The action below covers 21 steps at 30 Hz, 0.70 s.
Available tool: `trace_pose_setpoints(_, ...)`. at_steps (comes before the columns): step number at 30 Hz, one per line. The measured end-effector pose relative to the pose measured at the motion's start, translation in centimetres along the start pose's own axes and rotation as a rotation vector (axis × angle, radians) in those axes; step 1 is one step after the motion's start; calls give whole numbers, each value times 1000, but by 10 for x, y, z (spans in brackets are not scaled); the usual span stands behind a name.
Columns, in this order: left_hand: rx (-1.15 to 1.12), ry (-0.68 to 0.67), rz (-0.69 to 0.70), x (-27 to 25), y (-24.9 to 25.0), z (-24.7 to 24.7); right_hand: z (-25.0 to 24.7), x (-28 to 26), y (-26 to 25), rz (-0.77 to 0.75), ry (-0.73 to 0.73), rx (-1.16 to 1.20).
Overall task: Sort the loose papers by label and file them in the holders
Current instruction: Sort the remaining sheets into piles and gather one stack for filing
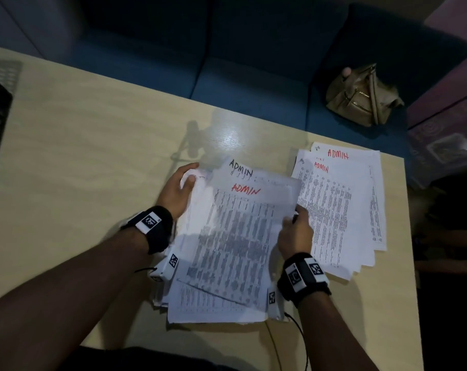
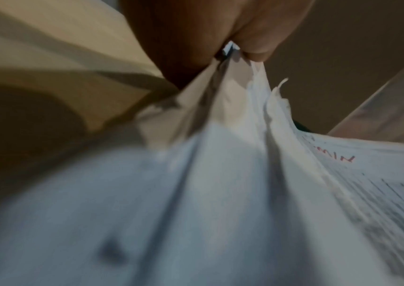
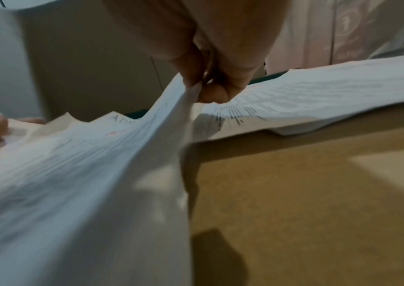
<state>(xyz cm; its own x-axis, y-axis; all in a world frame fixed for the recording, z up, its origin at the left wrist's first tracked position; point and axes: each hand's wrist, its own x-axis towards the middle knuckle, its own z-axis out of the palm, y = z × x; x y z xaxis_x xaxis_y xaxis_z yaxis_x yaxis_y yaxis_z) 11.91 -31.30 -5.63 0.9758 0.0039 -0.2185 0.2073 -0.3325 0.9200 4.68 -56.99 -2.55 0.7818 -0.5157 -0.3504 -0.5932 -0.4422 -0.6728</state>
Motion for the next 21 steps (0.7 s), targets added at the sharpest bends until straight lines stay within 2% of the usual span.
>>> trace_pose_setpoints(3,-31,41,-28,2,3,6,8,-6,0,-8,-131,-99)
trace_pose_setpoints(6,-57,33,-56,3,5,10,13,-6,-2,-34,-172,-157)
trace_pose_setpoints(10,-45,19,-51,5,-2,8,17,-8,-7,-87,-143,-28)
trace_pose_setpoints(14,-53,37,-79,7,-8,9,19,-13,-17,-144,-197,72)
trace_pose_setpoints(17,-87,54,-118,8,-6,6,7,-6,-24,-146,-70,129)
trace_pose_setpoints(19,-95,38,-122,6,-5,5,-1,-1,-23,-153,-21,129)
trace_pose_setpoints(21,-123,31,-132,4,-4,5,-3,-1,-22,-207,-94,39)
